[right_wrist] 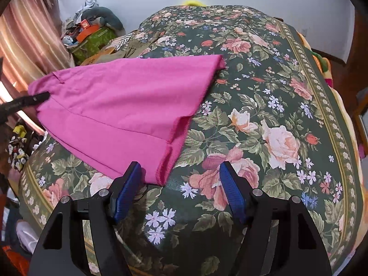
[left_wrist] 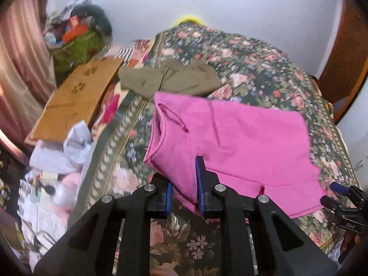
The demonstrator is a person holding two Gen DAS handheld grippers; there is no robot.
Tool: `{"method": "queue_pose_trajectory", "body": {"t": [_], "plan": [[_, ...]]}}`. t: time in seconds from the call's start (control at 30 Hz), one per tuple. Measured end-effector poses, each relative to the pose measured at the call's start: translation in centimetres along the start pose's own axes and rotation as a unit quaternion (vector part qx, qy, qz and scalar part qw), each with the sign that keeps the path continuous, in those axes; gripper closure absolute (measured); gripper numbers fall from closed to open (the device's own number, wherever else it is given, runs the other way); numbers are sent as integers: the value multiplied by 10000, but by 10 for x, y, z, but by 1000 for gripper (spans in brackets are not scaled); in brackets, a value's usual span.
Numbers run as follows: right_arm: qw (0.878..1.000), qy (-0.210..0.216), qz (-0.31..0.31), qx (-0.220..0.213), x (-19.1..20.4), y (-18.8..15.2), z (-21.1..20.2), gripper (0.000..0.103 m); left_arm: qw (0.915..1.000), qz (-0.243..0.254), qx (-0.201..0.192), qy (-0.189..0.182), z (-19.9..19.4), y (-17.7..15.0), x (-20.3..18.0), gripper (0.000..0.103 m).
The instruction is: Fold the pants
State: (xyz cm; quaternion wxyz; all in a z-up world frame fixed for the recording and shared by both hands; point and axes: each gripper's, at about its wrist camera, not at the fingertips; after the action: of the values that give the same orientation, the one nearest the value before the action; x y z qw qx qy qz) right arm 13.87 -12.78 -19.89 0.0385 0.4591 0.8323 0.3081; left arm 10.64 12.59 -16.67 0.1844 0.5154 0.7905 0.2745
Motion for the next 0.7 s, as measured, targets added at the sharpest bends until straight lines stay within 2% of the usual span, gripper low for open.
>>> {"method": "queue_pose_trajectory", "body": {"t": [0.13, 0.23, 0.37, 0.5, 0.57, 0.7], "plan": [[10000, -68, -32, 2, 2, 1, 0, 35, 9983, 348, -384, -267, -24, 17, -24, 85], [10000, -75, -21, -6, 2, 0, 0, 35, 9933, 762, -669, -552, -40, 29, -56, 85], [10000, -77, 2, 2, 1, 0, -1, 36, 9848, 1293, -756, -878, -47, 37, -100, 85], [9998, -120, 137, 11, -5, 1, -6, 36, 9772, 1694, -446, -1198, -31, 36, -136, 85], [9996, -142, 255, -54, -10, 1, -11, 36, 9735, 1822, -157, -1371, -17, 33, -153, 85], [9985, -191, 473, -185, -22, -2, -24, 36, 9665, 1825, 418, -1757, 9, 20, -172, 85]]}}
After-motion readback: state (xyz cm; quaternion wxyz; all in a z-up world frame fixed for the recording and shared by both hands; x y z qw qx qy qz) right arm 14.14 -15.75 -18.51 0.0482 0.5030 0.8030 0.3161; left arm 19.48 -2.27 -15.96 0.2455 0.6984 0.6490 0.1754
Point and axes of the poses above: each gripper's, at about its wrist camera, not at the fingertips, and z roughly the way its jaws point, x to its left, y to its top
